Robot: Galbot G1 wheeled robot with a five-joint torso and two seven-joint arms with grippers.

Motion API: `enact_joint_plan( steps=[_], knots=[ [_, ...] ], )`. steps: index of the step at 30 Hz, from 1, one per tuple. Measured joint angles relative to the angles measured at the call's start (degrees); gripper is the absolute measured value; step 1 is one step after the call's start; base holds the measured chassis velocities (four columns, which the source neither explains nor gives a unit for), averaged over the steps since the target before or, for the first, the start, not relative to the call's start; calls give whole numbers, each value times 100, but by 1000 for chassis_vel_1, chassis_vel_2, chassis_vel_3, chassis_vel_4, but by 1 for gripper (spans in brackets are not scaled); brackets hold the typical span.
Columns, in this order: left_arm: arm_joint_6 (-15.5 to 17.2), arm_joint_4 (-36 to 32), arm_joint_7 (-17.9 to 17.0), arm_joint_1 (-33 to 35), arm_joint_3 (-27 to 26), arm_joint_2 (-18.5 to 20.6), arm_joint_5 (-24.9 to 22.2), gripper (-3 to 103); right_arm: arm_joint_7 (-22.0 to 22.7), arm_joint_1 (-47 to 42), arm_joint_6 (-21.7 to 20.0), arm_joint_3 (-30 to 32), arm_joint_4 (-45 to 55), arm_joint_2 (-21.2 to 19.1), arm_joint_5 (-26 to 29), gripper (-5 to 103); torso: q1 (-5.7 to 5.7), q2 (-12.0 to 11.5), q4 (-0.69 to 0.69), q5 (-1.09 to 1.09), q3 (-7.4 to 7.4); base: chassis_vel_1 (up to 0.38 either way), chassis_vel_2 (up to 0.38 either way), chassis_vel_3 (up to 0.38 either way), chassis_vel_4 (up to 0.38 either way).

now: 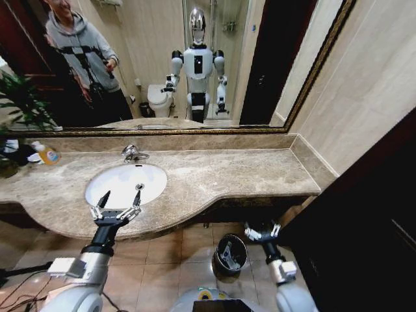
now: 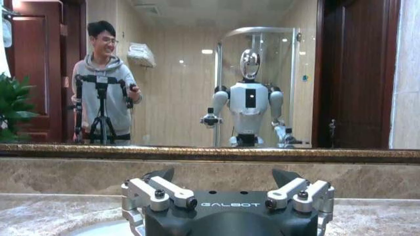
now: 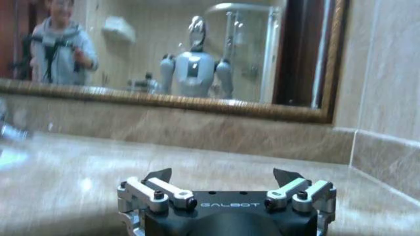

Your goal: Pick up the trash from the sink and place it in the trash bin.

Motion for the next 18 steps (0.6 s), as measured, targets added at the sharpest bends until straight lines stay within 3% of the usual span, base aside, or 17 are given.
enact_joint_plan(
  steps=[6,10,13,18],
  knots=[
    [0,0,0,0,0,0,0,100,-268,53,-468,310,608,-37,346,100,0,0,1,-1,0,0,0,0,0],
    [0,0,0,0,0,0,0,100,-793,24,-644,665,707,20,594,100,0,0,0,0,0,0,0,0,0],
    [0,0,0,0,0,0,0,100,-1245,111,-828,1198,712,234,848,100,-1,0,0,0,0,0,0,0,0],
    [0,0,0,0,0,0,0,100,-1461,346,-953,1827,644,409,982,100,0,0,0,-1,0,0,0,0,0]
  ],
)
